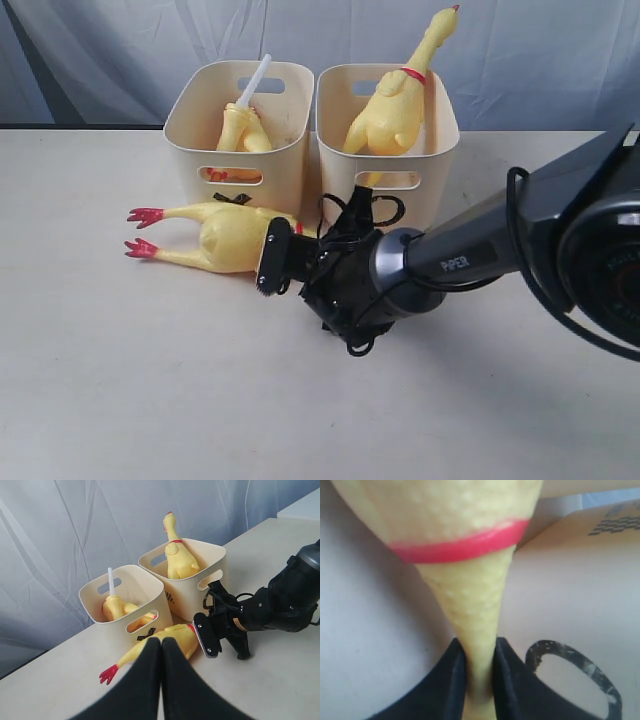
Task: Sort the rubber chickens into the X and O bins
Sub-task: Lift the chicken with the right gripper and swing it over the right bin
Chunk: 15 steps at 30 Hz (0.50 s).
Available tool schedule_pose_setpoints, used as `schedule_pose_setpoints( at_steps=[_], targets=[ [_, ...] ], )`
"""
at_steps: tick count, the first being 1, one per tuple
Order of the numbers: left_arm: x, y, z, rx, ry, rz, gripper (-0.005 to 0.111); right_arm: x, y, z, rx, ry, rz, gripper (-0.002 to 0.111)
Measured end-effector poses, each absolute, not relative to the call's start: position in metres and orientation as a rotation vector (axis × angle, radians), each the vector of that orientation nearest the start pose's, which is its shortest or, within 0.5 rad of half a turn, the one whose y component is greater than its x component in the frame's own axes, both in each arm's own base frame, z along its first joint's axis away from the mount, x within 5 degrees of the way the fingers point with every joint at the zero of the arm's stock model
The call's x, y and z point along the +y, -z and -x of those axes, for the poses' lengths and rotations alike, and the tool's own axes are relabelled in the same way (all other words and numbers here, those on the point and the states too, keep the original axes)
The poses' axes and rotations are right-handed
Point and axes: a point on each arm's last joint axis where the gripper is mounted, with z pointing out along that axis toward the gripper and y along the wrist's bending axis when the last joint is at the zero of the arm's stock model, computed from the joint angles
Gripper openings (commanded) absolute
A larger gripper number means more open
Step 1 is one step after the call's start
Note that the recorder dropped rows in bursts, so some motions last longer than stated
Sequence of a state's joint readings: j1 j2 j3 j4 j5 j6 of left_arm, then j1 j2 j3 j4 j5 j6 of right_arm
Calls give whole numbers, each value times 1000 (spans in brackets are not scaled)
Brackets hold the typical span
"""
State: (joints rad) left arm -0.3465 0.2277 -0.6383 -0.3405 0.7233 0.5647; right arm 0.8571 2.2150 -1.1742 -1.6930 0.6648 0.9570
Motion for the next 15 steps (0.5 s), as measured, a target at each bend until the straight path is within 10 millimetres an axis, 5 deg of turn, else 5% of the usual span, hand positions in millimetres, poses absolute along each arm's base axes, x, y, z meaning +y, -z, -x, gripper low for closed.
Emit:
schedule_pose_setpoints(
  at_steps=[9, 15],
  targets=[
    [-29, -346, -22, 1616, 227, -717, 0, 299, -108, -275, 1872, 611, 1479, -1],
    [-29, -346, -22, 1616, 227, -717, 0, 294, -155, -253, 2091, 427, 1396, -1]
  ],
)
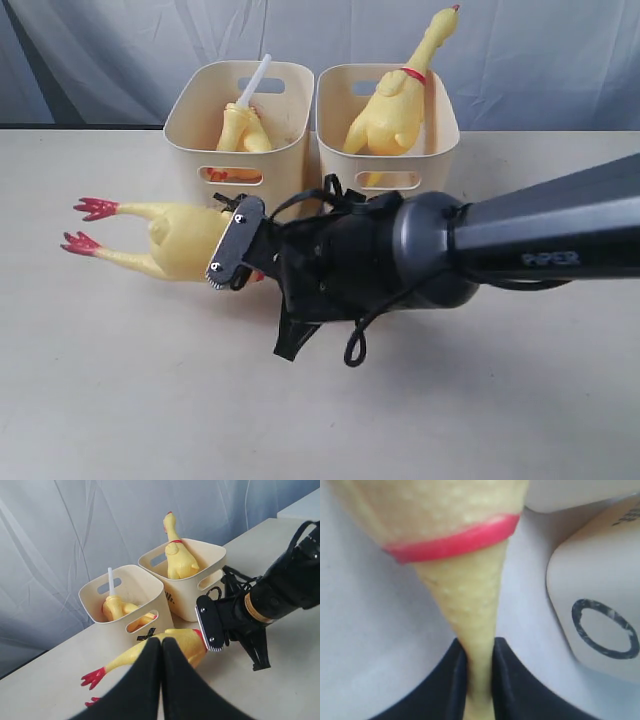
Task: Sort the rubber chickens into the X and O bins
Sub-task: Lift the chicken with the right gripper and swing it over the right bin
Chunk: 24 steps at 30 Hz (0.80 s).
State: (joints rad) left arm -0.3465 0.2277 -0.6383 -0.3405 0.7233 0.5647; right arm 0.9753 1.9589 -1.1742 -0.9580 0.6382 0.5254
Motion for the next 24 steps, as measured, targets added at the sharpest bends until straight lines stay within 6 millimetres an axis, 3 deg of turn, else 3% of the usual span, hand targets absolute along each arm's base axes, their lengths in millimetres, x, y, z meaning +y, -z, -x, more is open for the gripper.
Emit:
schedule_pose_setpoints(
  at_steps=[5, 14, 16, 24],
  targets=[
    [-29, -346, -22, 1616, 227, -717, 0, 287, -197, -230, 2186, 201, 1432, -1],
    [-29, -346, -22, 1616, 227, -717, 0, 271, -267, -209, 2170, -44, 1253, -1],
    [-29, -346, -22, 1616, 227, -717, 0, 258, -282, -213, 2196, -95, 1142, -1],
    [-29, -346, -22, 1616, 227, -717, 0, 202, -309, -245, 2304, -163, 785, -1]
  ],
)
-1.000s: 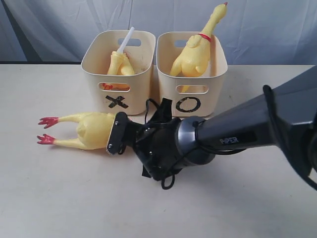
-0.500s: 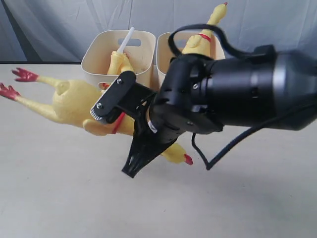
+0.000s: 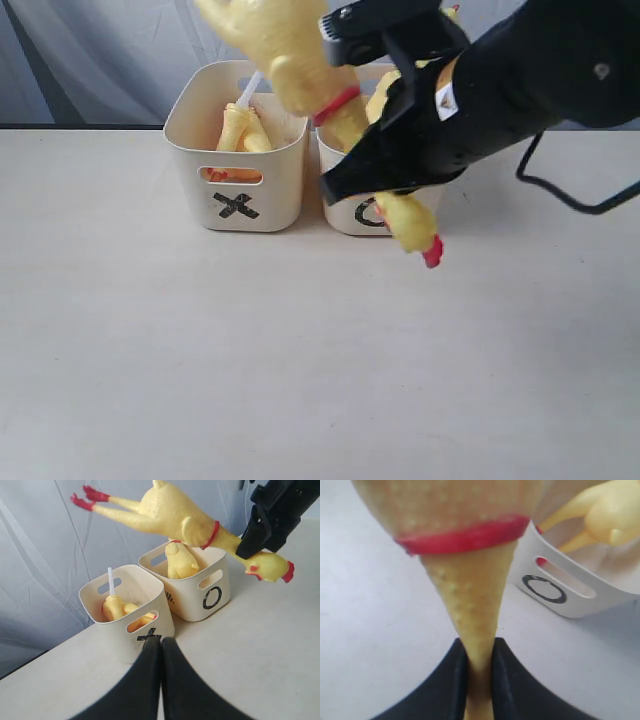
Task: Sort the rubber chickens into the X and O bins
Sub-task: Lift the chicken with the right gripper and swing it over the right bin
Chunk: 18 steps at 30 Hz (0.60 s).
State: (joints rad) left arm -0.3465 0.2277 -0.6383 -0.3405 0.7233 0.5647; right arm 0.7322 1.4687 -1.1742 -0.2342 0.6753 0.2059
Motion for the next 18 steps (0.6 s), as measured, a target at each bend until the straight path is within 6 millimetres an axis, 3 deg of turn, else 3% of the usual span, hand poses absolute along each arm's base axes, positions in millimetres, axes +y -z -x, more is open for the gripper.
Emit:
schedule_pose_setpoints(
  at_steps=[10, 18],
  targets=[
    [-29, -346, -22, 1616, 227, -717, 0, 141, -312, -275, 2411, -49, 546, -1],
    [-29, -346, -22, 1616, 227, -717, 0, 121, -313, -284, 2384, 105, 559, -1]
  ],
)
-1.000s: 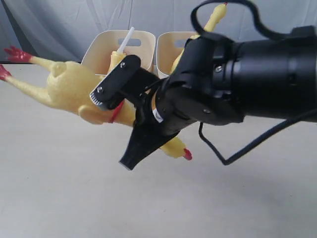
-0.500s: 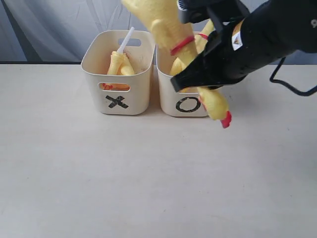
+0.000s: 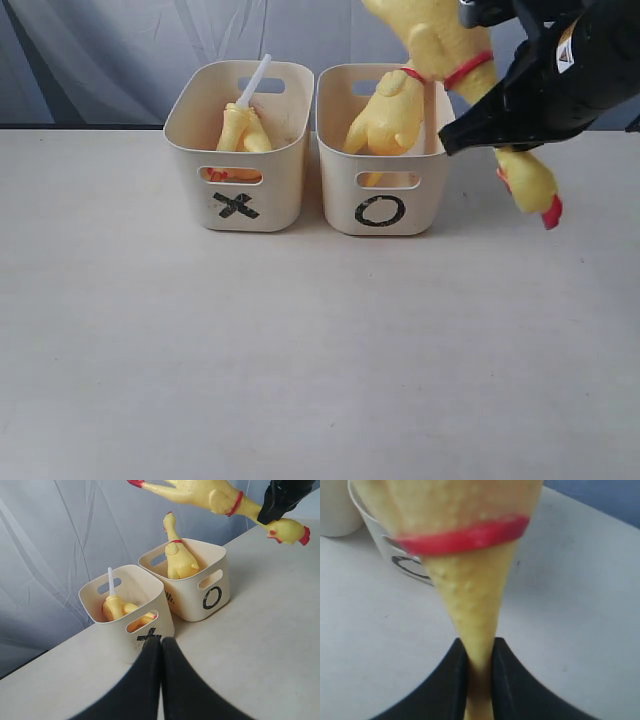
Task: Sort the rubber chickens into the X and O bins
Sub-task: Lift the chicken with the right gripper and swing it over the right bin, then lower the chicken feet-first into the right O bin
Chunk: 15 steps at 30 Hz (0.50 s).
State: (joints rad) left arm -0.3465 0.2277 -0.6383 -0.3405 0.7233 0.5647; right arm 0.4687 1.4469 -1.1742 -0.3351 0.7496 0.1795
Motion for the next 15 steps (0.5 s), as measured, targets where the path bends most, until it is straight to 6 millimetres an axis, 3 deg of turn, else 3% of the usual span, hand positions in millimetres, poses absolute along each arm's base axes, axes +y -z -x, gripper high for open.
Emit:
schedule_pose_setpoints(
  at_steps=[6, 15],
  targets=[
    [-29, -346, -22, 1616, 227, -717, 0, 105, -320, -290, 2308, 408, 656, -1],
    [-29, -346, -22, 1616, 227, -717, 0, 94, -354, -311, 2099, 795, 759, -1]
  ],
)
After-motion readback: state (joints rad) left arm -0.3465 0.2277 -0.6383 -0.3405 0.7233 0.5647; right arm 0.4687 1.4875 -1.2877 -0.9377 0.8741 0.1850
